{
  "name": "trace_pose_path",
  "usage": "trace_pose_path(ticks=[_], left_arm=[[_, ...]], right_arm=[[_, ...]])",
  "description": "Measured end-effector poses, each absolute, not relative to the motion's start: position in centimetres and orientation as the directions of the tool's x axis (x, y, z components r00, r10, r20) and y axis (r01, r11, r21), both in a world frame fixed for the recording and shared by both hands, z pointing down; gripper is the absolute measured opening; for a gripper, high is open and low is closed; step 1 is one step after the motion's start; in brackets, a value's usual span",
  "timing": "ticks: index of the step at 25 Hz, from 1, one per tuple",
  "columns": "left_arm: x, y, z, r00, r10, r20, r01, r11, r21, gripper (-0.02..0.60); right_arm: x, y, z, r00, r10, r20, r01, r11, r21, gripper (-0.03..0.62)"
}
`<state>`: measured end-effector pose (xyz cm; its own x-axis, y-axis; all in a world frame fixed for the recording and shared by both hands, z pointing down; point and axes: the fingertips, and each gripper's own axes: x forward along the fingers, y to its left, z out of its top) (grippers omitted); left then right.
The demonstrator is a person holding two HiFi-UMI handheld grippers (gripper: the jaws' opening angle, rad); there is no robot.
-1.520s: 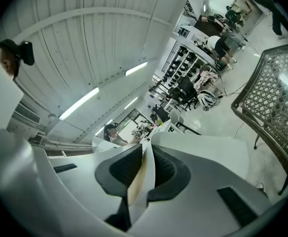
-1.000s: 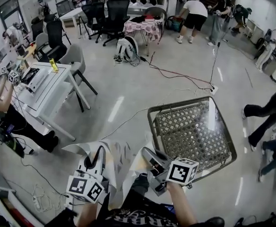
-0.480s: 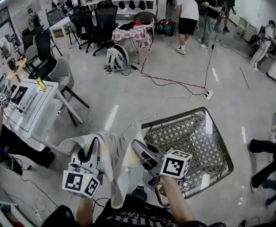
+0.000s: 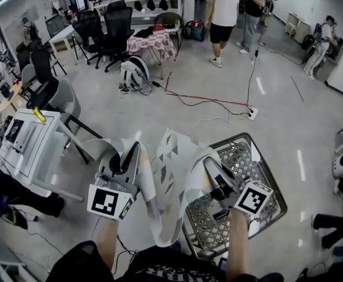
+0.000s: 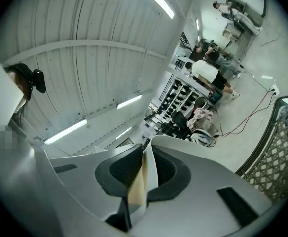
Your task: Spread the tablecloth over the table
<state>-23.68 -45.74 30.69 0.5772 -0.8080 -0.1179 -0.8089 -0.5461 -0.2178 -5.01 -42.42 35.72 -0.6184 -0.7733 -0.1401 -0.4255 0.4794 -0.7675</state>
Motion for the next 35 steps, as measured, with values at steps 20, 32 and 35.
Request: trace_pose_path(ticks=[20, 32, 35], left_arm=[[-0.1, -56.1, 27.0, 0.594, -0.802, 0.054, -0.756, -0.58, -0.302, 0.029], [12.7, -58.5, 26.2, 0.7, -0.711, 0.068, -0.631, -0.66, -0.408, 0.039], [12.5, -59.2, 30.2, 0.671, -0.733, 0.113, -0.679, -0.668, -0.303, 0.043]], right_arm=[[24.1, -47.3, 36.5, -0.535, -0.827, -0.173, -0.396, 0.426, -0.813, 0.051], [41.9, -44.7, 36.8, -0.235, -0.951, -0.202, -0.532, 0.299, -0.792, 0.038], [45.4, -43.0, 36.9, -0.181, -0.963, -0.2, -0.555, 0.268, -0.788, 0.028]])
